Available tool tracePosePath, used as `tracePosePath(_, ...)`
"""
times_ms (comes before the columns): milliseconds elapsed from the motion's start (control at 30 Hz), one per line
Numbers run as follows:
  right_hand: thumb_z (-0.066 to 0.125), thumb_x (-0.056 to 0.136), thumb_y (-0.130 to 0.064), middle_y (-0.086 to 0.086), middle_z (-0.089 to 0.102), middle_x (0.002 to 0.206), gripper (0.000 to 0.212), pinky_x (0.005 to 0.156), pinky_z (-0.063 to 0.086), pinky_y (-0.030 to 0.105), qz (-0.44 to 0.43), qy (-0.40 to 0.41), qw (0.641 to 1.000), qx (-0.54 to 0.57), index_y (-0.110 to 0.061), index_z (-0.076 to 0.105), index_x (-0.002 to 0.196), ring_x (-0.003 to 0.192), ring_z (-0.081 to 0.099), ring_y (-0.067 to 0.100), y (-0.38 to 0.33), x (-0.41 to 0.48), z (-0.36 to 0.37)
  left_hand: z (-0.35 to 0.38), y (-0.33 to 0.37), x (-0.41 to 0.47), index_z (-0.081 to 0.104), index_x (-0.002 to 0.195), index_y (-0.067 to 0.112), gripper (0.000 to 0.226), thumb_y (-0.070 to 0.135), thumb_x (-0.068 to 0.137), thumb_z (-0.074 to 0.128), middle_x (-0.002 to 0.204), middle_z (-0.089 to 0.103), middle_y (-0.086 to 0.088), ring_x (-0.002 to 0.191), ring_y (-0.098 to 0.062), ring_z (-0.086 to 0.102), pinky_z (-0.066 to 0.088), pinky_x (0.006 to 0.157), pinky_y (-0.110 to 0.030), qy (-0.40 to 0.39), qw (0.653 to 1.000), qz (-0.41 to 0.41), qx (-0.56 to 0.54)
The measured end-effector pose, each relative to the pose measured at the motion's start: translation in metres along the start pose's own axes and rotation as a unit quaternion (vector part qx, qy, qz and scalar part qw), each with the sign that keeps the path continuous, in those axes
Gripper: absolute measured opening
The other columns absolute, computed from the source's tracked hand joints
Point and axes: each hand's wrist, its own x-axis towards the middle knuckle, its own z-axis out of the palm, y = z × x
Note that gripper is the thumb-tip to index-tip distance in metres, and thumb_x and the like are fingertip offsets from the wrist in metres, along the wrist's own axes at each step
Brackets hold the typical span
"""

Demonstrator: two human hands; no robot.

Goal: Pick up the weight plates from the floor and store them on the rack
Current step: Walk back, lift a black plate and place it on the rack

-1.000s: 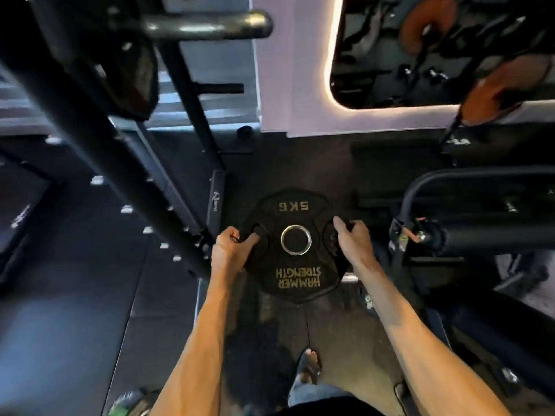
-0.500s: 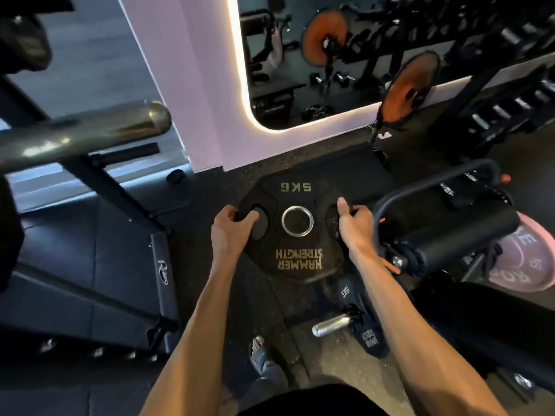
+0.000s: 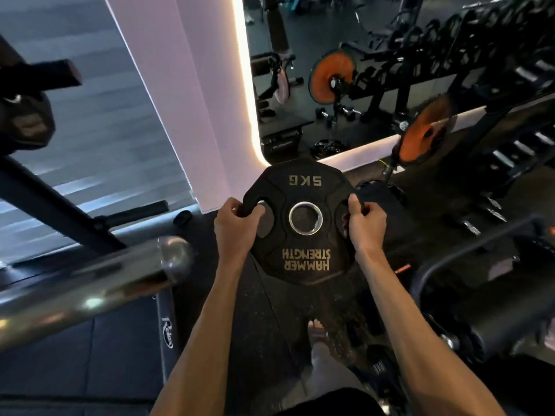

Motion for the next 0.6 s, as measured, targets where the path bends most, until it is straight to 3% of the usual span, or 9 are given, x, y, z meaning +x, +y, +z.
tracePosePath(100,0.059,0.093,-0.043,0.008,0.071,0.096,0.039,0.088,0.054,0.039,-0.026,-0.031,0.999,0.025,-0.006,0.066,0.102,0.092,0.067,0.023,-0.024,0.032,0.038,0.003,0.008,0.039,0.056,0.082,0.019,0.019,0.03,0.084,0.071,0.073,0.057,0.011,0.068,-0.005,0.056,0.043,0.062,-0.016,0.05,0.999,-0.005,0.003)
tracePosePath(200,0.061,0.089,-0.043,0.009,0.072,0.089,0.039,0.084,0.056,0.043,-0.069,-0.07,0.994,0.043,-0.005,0.068,0.093,0.089,0.069,0.029,-0.05,0.069,0.082,0.006,0.019,0.078,0.047,0.066,0.015,0.031,0.026,0.078,0.074,0.059,0.048,0.006,0.053,-0.006,0.041,0.037,0.052,-0.024,0.128,0.992,-0.006,0.012)
tracePosePath(333,0.062,0.094,-0.036,-0.001,0.067,0.073,0.034,0.076,0.056,0.037,-0.095,-0.147,0.983,0.058,-0.003,0.067,0.098,0.07,0.066,0.016,-0.093,0.11,0.137,0.004,0.032,0.124,0.054,0.074,0.004,0.033,0.031,0.076,0.073,0.067,0.058,-0.013,0.058,-0.016,0.05,0.05,0.057,-0.038,0.209,0.977,-0.031,0.009)
tracePosePath(500,0.061,0.092,-0.043,0.01,0.072,0.084,0.038,0.072,0.059,0.04,-0.131,-0.281,0.947,0.089,-0.006,0.067,0.101,0.074,0.069,0.023,-0.136,0.144,0.206,-0.01,0.053,0.155,0.056,0.077,0.0,0.036,0.031,0.073,0.072,0.07,0.062,-0.015,0.058,-0.013,0.049,0.048,0.057,-0.035,0.322,0.945,-0.047,0.012)
tracePosePath(600,0.061,0.092,-0.044,0.012,0.072,0.085,0.038,0.069,0.057,0.038,-0.147,-0.349,0.92,0.101,-0.008,0.066,0.102,0.071,0.068,0.024,-0.159,0.146,0.247,-0.024,0.064,0.166,0.052,0.07,0.001,0.032,0.026,0.071,0.072,0.059,0.053,-0.007,0.053,-0.007,0.041,0.039,0.052,-0.026,0.389,0.92,-0.052,0.007)
